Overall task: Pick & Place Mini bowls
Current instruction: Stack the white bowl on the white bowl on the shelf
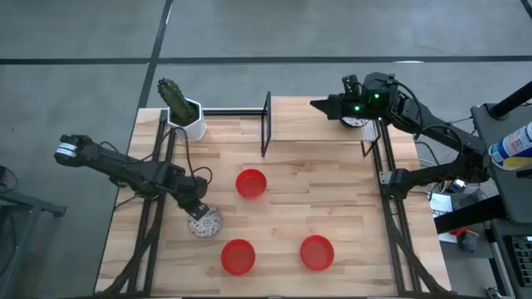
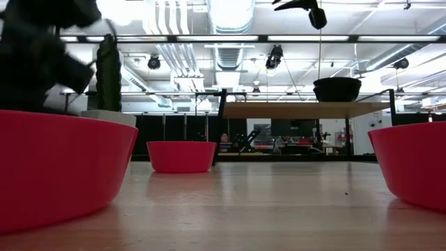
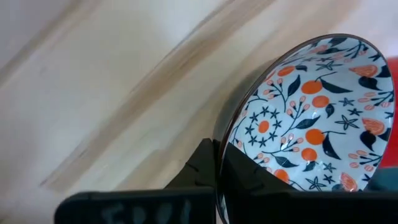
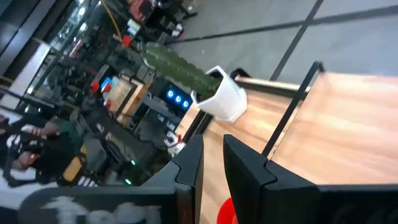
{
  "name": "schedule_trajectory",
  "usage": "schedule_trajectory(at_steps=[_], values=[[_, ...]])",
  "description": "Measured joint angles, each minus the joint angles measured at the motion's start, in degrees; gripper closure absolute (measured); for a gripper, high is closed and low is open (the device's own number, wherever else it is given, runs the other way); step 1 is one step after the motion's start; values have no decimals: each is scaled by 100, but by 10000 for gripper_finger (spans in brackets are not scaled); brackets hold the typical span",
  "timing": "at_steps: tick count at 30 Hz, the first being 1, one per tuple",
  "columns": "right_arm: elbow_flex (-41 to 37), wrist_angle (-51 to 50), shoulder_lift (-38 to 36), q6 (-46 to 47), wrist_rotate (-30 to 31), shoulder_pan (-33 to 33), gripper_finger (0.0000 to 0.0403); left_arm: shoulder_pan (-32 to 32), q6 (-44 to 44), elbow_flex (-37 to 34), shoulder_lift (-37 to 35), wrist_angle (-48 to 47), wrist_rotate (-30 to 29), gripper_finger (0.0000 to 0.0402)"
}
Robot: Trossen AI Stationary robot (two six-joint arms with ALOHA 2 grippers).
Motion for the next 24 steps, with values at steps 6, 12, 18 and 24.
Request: schedule_trajectory(at_steps=[6, 12, 18, 24], values=[[0, 38, 335, -88, -446, 264, 344, 115, 28, 926, 44, 28, -750, 399], [63, -22, 837, 205, -894, 561, 330, 600, 190, 1676, 170, -169, -1336, 400], [323, -45, 1495, 595, -938, 954, 255, 1330, 608, 2238, 458, -538, -1529, 400], [655, -72, 2149, 1210, -1024, 1336, 216, 1837, 1043, 2792, 968, -906, -1586, 400]])
